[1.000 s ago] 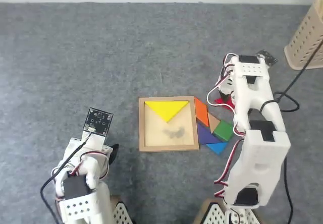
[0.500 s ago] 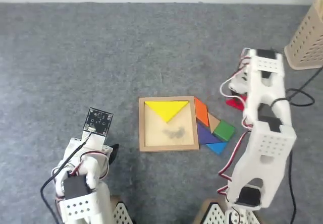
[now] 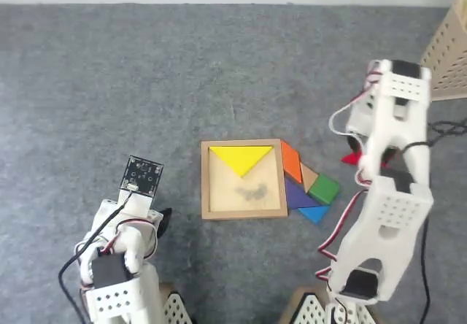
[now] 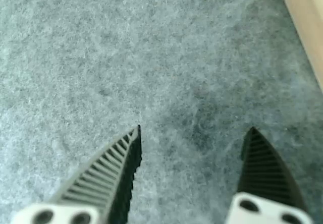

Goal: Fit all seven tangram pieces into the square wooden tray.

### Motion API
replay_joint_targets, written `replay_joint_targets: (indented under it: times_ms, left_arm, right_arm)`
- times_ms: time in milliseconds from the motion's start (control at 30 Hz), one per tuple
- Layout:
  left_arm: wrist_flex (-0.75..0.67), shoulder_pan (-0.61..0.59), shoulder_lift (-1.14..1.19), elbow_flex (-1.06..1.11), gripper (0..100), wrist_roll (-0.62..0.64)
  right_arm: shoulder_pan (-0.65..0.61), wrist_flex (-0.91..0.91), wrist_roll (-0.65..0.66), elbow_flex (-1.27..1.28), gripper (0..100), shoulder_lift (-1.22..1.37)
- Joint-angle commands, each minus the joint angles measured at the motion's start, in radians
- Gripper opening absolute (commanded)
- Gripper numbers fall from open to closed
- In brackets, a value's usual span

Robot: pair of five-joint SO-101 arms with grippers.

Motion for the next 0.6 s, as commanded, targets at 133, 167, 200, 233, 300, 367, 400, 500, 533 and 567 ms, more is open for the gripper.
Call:
replay_joint_targets:
  times_ms: [133,167,200,233,300,367,400,500,533,567]
  left_arm:
    - [0.002,0.002,-0.017,-0.013,30,0.006]
    - [0.002,0.002,-0.017,-0.013,30,0.006]
    - [0.002,0.002,-0.017,-0.013,30,0.006]
    - [0.002,0.002,-0.017,-0.013,30,0.006]
    - [0.002,0.002,-0.017,-0.013,30,0.006]
    - [0.002,0.002,-0.017,-0.013,30,0.006]
    - [0.002,0.002,-0.017,-0.013,30,0.006]
    - [0.002,0.002,-0.017,-0.013,30,0.006]
    - [0.002,0.002,-0.017,-0.013,30,0.006]
    - [0.002,0.002,-0.017,-0.013,30,0.006]
  right_arm:
    - [-0.033,-0.093,-0.169,-0.055,25.1,-0.047]
    - [-0.021,-0.093,-0.201,-0.055,27.7,-0.022]
    - [-0.007,-0.097,-0.226,-0.057,30.3,0.004]
    - [0.005,-0.104,-0.241,-0.057,32.6,0.030]
    - [0.033,-0.119,-0.247,-0.060,35.1,0.082]
    - [0.050,-0.139,-0.244,-0.061,35.1,0.127]
    - [0.056,-0.147,-0.244,-0.061,35.1,0.148]
    - [0.065,-0.143,-0.241,-0.061,35.0,0.188]
    - [0.065,-0.139,-0.233,-0.061,35.0,0.193]
    - [0.064,-0.134,-0.210,-0.061,35.0,0.199]
